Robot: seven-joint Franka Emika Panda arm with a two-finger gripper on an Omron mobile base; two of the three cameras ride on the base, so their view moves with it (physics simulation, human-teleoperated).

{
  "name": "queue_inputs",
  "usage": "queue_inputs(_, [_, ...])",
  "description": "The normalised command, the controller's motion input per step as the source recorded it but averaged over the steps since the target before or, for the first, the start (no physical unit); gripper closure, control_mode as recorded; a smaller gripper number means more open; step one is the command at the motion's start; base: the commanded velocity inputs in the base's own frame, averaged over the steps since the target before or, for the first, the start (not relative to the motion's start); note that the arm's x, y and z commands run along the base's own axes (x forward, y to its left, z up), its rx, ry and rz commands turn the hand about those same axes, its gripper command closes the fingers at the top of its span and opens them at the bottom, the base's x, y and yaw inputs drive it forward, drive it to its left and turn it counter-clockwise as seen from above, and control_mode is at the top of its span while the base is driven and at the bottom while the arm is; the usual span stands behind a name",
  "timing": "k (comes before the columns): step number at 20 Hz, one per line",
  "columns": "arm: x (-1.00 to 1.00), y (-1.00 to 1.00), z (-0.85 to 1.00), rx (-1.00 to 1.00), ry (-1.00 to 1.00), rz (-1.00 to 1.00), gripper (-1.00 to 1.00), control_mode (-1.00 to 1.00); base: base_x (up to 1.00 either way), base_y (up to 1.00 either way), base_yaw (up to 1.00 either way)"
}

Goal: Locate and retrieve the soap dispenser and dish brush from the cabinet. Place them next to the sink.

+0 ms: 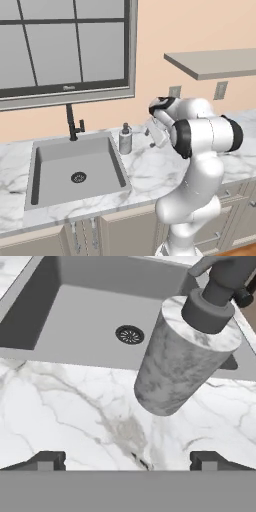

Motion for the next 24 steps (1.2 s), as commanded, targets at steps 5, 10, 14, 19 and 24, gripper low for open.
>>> queue_inputs(5, [-0.13,-0.17,0.33,-0.28,0.03,0.00,-1.00,-1.00,0.00,0.00,0.00])
queue_inputs(10, [-0.14,0.00,0.24,-0.23,0.00,-0.04,-1.00,-1.00,0.00,0.00,0.00])
queue_inputs(14, [-0.18,-0.12,0.36,-0.26,0.00,-0.02,-1.00,-1.00,0.00,0.00,0.00])
queue_inputs(19, [-0.33,-0.08,0.40,-0.27,0.01,-0.02,-1.00,-1.00,0.00,0.00,0.00])
queue_inputs(24, [-0.55,-0.05,0.02,-0.05,-0.03,-0.04,-1.00,-1.00,0.00,0.00,0.00])
